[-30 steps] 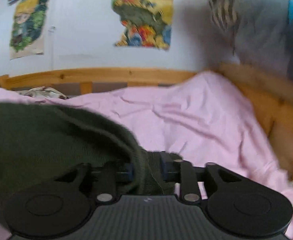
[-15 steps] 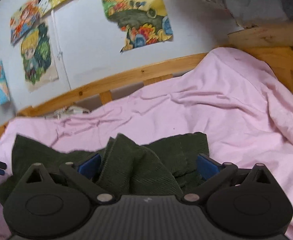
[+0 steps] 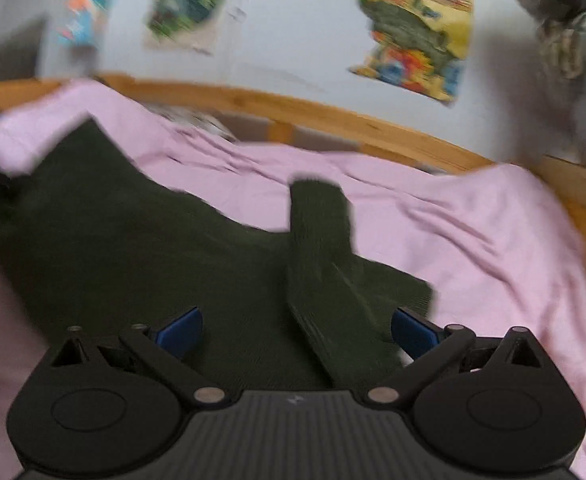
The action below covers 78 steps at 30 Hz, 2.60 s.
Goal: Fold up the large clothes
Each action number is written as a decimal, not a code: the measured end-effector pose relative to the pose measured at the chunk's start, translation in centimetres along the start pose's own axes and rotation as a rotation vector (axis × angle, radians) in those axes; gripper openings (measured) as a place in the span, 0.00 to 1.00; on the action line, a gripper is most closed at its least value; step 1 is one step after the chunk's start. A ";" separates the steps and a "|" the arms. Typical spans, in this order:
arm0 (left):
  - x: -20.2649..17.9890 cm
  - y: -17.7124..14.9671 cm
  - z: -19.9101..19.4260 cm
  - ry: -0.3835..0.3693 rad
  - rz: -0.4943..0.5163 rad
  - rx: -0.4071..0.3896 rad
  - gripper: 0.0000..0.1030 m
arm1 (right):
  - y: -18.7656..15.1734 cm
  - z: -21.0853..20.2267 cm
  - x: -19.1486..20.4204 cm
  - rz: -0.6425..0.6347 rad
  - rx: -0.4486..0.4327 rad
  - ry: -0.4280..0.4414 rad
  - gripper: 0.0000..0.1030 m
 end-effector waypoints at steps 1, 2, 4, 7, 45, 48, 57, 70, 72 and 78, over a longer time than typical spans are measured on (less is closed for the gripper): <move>0.0 -0.2 -0.5 0.007 -0.006 -0.019 0.05 | 0.1 0.3 -0.8 0.057 -0.011 -0.022 0.72; 0.0 -0.5 -1.0 0.012 -0.014 -0.040 0.05 | 0.4 0.6 -1.7 0.119 -0.012 -0.041 0.47; 0.2 -1.3 -1.8 0.017 -0.030 -0.072 0.05 | 0.6 1.1 -4.0 0.270 -0.036 -0.074 0.11; 0.4 -2.1 -2.3 0.016 -0.064 -0.086 0.04 | 0.1 1.8 -7.2 0.485 -0.057 -0.095 0.06; 0.5 -6.2 -0.8 -0.017 -0.303 -0.027 0.99 | -5.1 4.0 -6.1 0.852 0.153 -0.003 0.93; 0.6 -6.1 -0.7 0.015 -0.324 -0.031 0.91 | -5.2 3.6 -6.3 0.905 0.157 0.011 0.84; 2.1 -8.1 -4.2 -0.078 -0.645 -0.133 0.88 | -5.7 3.4 -7.4 0.968 0.162 0.062 0.80; -0.5 -6.7 1.4 -0.054 -0.723 -0.117 0.57 | -4.1 5.5 -7.5 0.902 0.067 0.134 0.35; -0.7 -6.2 1.5 -0.033 -0.684 -0.127 0.13 | -3.1 4.6 -7.6 0.895 0.030 0.144 0.27; -1.9 -4.3 -3.6 -0.080 -0.632 -0.290 0.08 | 0.6 -0.8 -7.0 0.782 -0.040 0.173 0.17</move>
Point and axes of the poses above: each gripper's, at about its wrist camera, not at the fingertips, and z roughly the way its jaws point, x to its left, y to its top, the point moved 7 cm from there along z, roughly the way its jaws point, and after that the axes turned 3 degrees about z, right-handed, at the moved point
